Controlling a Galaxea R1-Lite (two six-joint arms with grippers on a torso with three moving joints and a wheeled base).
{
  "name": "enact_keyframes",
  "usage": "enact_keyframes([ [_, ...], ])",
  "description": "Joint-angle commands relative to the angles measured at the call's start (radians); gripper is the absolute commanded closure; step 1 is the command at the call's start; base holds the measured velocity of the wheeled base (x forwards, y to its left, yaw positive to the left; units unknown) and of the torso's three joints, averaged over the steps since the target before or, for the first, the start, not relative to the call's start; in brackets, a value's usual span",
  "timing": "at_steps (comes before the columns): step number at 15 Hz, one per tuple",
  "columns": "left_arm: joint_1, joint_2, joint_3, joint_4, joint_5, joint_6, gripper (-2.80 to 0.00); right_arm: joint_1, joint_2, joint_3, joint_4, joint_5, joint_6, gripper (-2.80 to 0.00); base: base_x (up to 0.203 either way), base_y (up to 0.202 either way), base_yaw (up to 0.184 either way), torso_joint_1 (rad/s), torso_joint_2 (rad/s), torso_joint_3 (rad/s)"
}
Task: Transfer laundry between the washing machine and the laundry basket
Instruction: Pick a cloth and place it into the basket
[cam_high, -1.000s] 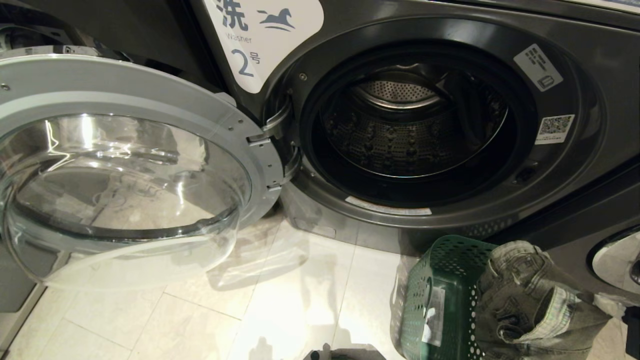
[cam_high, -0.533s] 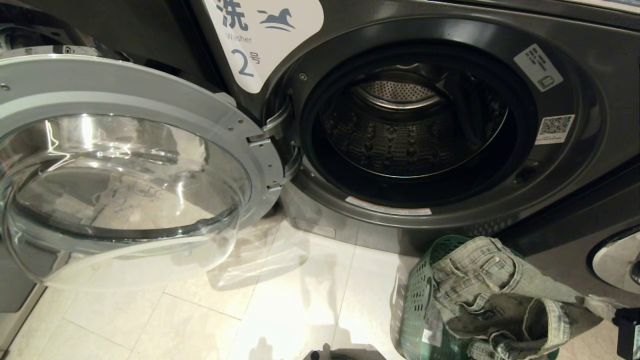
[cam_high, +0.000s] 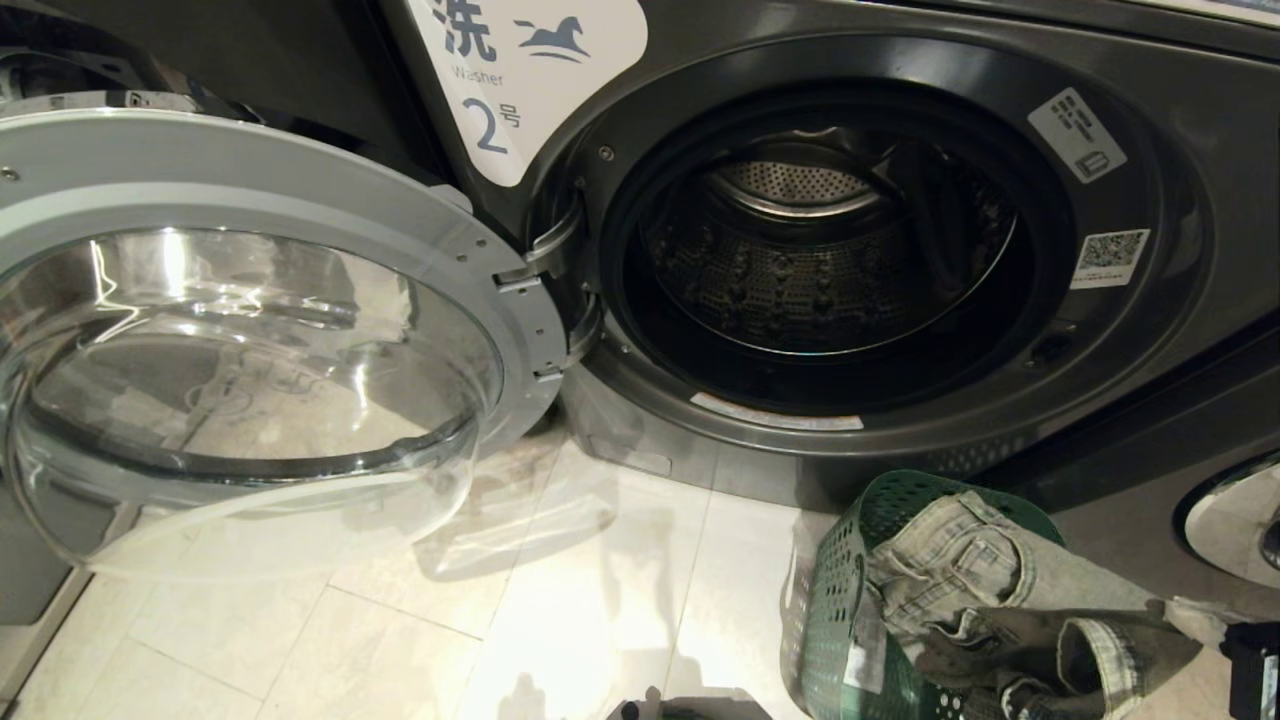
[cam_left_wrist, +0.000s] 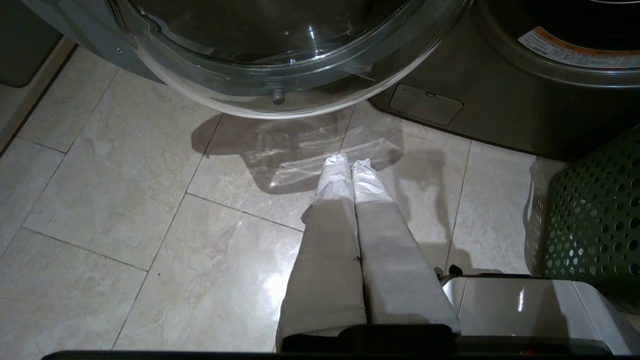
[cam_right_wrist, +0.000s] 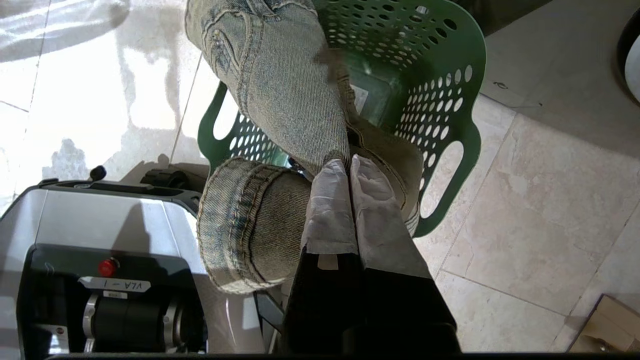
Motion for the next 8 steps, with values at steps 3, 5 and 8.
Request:
enact_keyframes([
  [3,0.000,0.000,0.002,-0.001,0.000,-0.001,0.00,0.000,0.002,0.006,-0.004,0.002,0.000,0.00,0.000,0.000,0.000,0.000,0.00,0.000],
  [5,0.000,0.000,0.002,-0.001,0.000,-0.001,0.00,0.000,0.001,0.009,-0.032,0.002,-0.002,-2.80,0.000,0.000,0.000,0.000,0.00,0.000],
  [8,0.000,0.000,0.002,-0.001,0.000,-0.001,0.00,0.000,0.004,0.009,-0.036,-0.002,-0.005,-2.80,0.000,0.000,0.000,0.000,0.00,0.000],
])
